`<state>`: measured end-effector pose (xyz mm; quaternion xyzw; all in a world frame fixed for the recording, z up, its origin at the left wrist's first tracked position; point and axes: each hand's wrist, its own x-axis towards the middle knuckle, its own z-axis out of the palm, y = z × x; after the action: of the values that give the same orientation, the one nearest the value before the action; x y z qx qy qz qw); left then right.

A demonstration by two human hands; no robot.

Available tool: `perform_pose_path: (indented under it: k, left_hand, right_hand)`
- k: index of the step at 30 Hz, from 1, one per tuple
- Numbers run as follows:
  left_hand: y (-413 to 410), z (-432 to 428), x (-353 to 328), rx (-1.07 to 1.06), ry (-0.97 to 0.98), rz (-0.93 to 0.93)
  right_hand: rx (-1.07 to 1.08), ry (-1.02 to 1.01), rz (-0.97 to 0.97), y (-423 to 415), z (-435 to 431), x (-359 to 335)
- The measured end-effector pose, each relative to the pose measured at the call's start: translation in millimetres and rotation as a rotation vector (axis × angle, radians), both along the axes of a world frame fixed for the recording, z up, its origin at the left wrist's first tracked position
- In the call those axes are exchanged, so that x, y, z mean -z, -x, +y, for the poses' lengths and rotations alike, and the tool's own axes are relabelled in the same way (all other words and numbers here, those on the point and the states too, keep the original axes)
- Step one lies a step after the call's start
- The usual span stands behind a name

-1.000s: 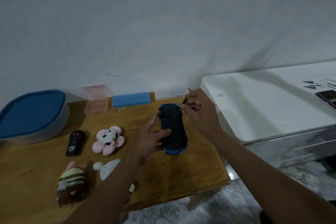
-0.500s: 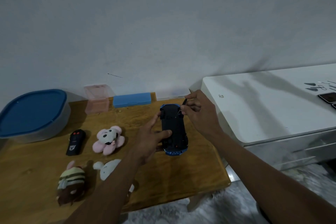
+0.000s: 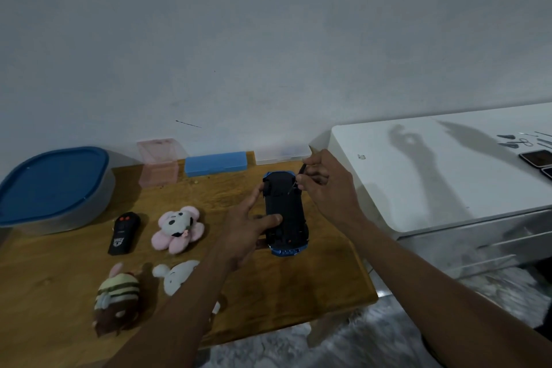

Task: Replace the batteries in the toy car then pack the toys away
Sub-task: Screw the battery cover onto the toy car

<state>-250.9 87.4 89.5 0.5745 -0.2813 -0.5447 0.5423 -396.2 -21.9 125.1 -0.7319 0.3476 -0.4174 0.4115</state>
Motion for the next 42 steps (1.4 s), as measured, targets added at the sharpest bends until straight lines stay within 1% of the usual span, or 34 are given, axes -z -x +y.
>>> perform_pose_path:
  k: [7, 12, 16, 19, 24, 29, 33, 36, 39, 42]
  left_hand:
    - [2, 3, 0, 0.009, 0.0, 0.018]
    - [1, 9, 2, 0.019, -0.012, -0.009]
    - [5, 10, 0, 0.045, -0.012, -0.017]
    - [7, 9, -1, 0.04, -0.011, 0.006]
    - [6, 11, -3, 0.036, -0.015, 0.027]
    - [6, 11, -5, 0.028, -0.022, 0.048]
    - [6, 10, -5, 0.024, -0.018, 0.053]
    - [6, 11, -5, 0.031, -0.023, 0.036]
    - [7, 11, -3, 0.036, -0.03, 0.019]
    - [7, 10, -2, 0.03, -0.037, 0.01]
  right_hand:
    - [0.01, 0.118, 0.082, 0, 5, 1]
    - [0.007, 0.112, 0.079, 1, 7, 9]
    - [0.037, 0.168, 0.071, -1, 9, 8]
    - [0.041, 0.152, 0.036, -3, 11, 8]
    - [0.07, 0.043, -0.076, -3, 11, 13]
    - [0.05, 0.116, -0.05, -2, 12, 15]
    - [0.085, 0.107, -0.064, -2, 14, 15]
    - [0.078, 0.191, -0.018, -2, 12, 14]
    - [0.046, 0.365, 0.07, -2, 10, 9]
    - [0.03, 0.38, 0.081, -2, 8, 7]
